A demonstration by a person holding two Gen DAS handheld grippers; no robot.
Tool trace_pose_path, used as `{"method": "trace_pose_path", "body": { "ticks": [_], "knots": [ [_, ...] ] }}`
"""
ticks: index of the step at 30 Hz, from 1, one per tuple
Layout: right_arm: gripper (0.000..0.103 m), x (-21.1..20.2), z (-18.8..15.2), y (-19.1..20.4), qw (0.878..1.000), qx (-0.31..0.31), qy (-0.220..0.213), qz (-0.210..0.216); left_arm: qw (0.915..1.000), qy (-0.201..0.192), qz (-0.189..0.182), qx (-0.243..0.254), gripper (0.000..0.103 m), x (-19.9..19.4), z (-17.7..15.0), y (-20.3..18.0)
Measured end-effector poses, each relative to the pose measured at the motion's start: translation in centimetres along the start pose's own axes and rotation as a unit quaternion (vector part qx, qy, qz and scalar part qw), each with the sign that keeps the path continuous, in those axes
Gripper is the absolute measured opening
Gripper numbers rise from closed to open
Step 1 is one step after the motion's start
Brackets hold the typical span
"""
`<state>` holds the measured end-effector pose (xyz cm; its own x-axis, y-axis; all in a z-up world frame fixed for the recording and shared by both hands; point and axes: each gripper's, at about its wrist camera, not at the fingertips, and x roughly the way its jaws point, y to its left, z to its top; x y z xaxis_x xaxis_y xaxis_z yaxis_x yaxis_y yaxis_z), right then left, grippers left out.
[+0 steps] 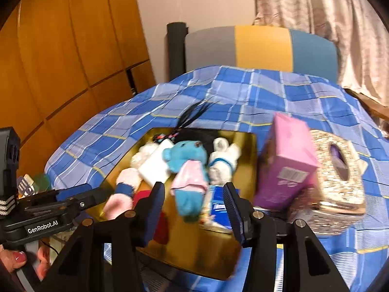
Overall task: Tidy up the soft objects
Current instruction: 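Withdraw both tools from the tray toward the remaining items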
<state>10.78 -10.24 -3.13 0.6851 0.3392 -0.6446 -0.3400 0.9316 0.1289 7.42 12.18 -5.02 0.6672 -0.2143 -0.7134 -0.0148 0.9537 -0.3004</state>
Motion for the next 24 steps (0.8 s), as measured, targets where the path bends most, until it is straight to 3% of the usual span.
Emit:
{"method": "trace_pose_path", "body": {
  "ticks": [13,24],
  "knots": [
    [0.051,-5.3,-0.1,-6.2,0.994,0.023,-0.038,-0.096,0.9978,0.016,-0.040,0.051,0.051,0.8,0.3,-6.1],
    [0.057,-9.8,-1.4,-15.6,0.978,0.081,-0.056,-0.185,0.9856,0.031,-0.110,0.125,0.051,1.4,0.3,-14.4]
  ]
}}
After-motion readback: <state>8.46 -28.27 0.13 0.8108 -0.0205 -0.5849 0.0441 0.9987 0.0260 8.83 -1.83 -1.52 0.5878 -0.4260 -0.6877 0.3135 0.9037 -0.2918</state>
